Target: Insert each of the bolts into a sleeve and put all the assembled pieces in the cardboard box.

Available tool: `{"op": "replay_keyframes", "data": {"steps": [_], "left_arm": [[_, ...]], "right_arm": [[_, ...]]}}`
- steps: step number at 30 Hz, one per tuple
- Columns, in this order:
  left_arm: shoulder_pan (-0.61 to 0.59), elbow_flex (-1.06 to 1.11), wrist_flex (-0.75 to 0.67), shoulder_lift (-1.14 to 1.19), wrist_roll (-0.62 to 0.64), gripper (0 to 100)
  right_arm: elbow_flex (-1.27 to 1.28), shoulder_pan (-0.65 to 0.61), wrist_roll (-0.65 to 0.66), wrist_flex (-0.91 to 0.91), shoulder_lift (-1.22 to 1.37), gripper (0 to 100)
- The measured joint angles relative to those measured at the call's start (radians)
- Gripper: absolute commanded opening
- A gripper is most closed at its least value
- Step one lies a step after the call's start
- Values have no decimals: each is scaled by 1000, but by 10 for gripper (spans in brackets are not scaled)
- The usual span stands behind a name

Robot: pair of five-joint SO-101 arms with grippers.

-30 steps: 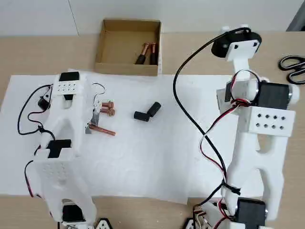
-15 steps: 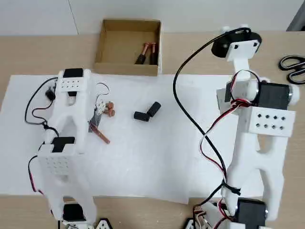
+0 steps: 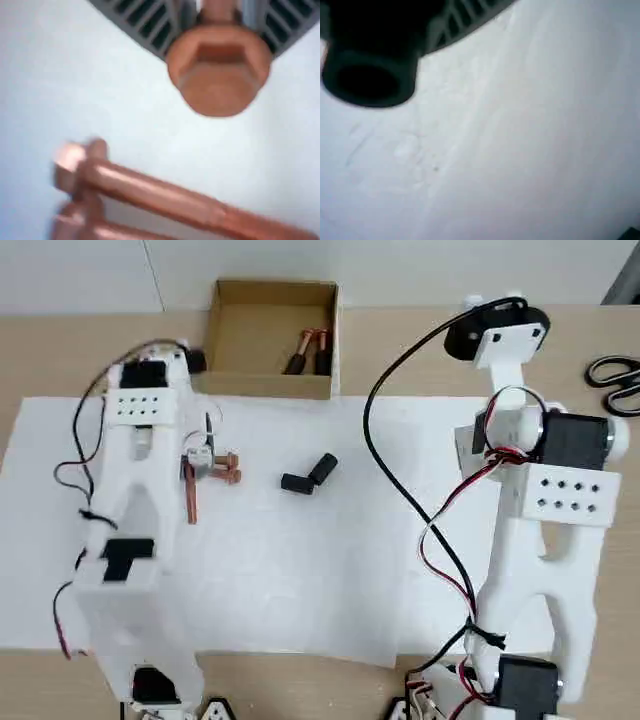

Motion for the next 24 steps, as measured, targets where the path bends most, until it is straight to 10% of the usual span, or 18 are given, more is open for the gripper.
{"op": "replay_keyframes", "data": {"steps": [13, 24], "left_arm": [[57, 279, 8, -569, -3, 7], [57, 443, -192, -769, -3, 7]], "right_arm": [[11, 0, -26, 6, -28, 3], [528, -132, -86, -264, -652, 4]]}}
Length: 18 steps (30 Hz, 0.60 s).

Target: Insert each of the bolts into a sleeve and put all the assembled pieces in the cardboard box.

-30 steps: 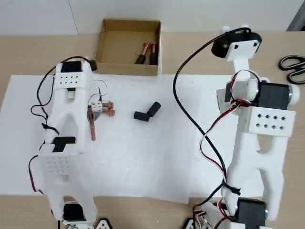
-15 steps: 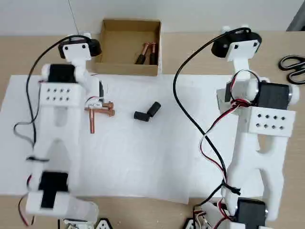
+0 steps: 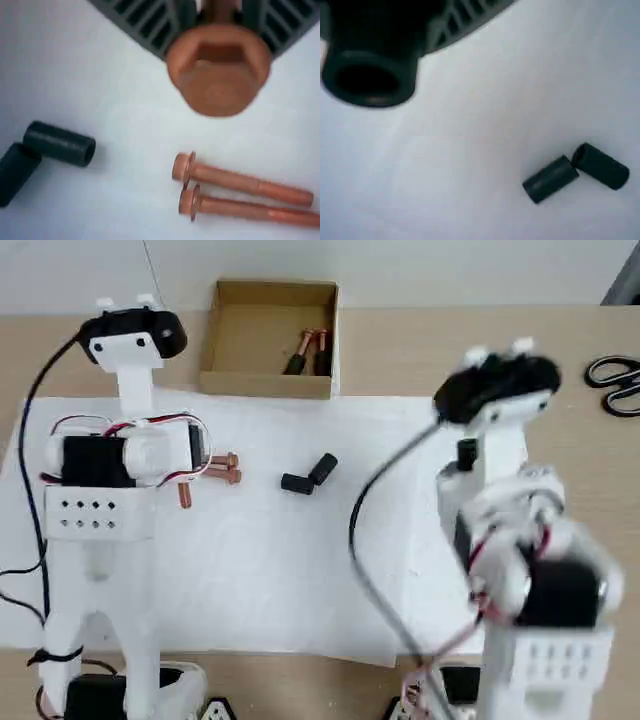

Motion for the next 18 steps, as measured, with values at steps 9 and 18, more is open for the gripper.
{"op": "replay_keyframes", "data": {"steps": [9, 18], "left_arm": [[26, 157, -265, 0, 80, 7], [193, 180, -445, 0, 160, 6]], "right_arm": [[698, -12, 132, -571, -348, 3], [1046, -84, -28, -816, -446, 3]]}}
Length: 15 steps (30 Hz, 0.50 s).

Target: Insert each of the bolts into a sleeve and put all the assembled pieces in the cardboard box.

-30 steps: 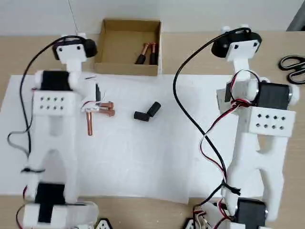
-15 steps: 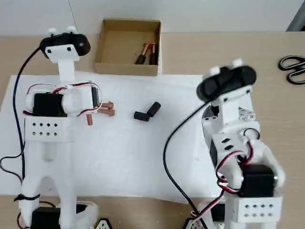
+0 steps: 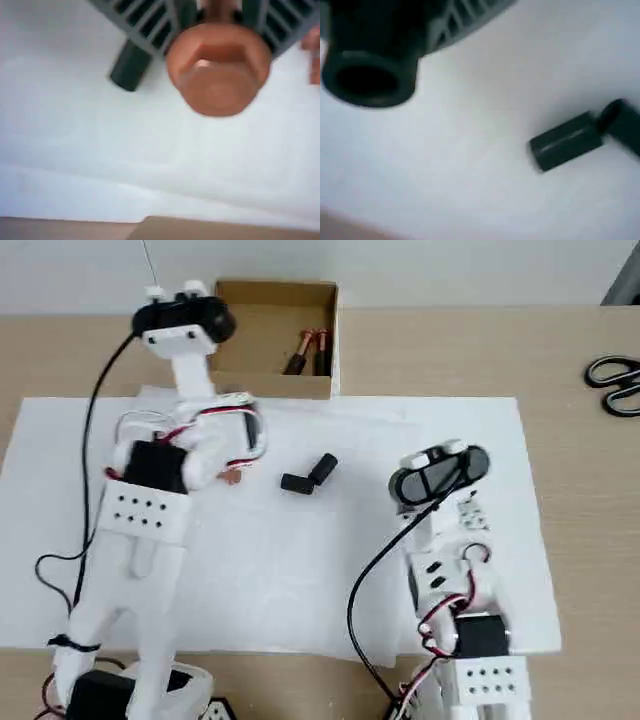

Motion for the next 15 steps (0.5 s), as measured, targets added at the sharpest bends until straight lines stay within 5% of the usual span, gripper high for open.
{"op": "replay_keyframes", "data": {"steps": [15], "left_arm": [[141, 0, -29, 0, 48, 6]], "right_arm": [[227, -115, -21, -66, -3, 3]]}}
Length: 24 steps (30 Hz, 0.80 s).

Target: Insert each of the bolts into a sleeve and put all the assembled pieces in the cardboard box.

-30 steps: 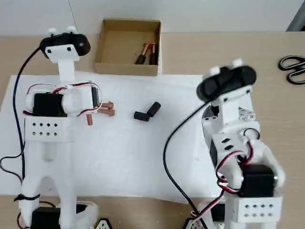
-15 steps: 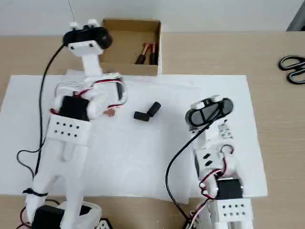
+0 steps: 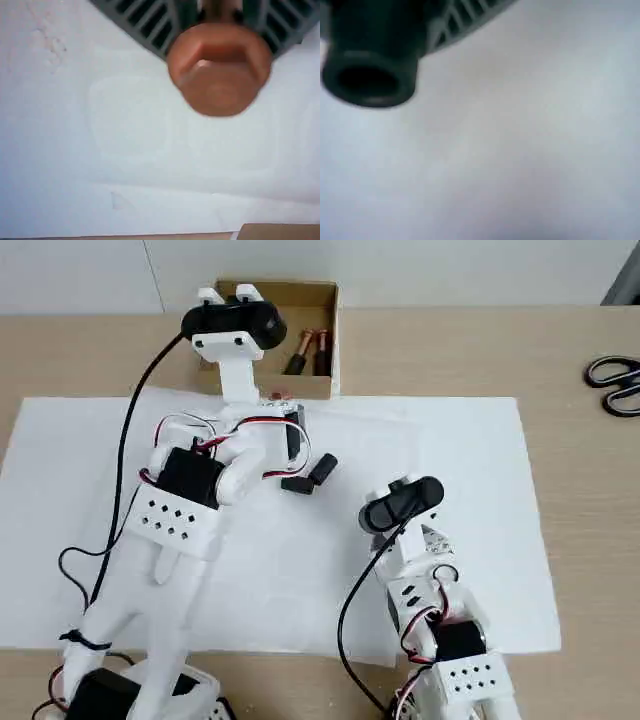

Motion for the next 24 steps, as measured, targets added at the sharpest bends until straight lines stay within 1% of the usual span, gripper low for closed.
{"op": "replay_keyframes", "data": {"steps": [6, 13, 15, 18, 21, 24], "left_arm": [[35, 0, -2, 0, 0, 6], [132, 0, -31, 0, 0, 6], [155, 0, -48, 0, 0, 6], [158, 0, -83, 0, 0, 6], [169, 0, -89, 0, 0, 6], [183, 44, -101, 0, 0, 6]], "right_arm": [[0, -114, -149, -110, 0, 3], [0, -138, -273, -137, 0, 3], [0, -172, -284, -137, 0, 3], [0, -218, -288, -112, 0, 3], [-2, -230, -288, -81, 0, 3], [-5, -230, -288, -78, 0, 3]]}}
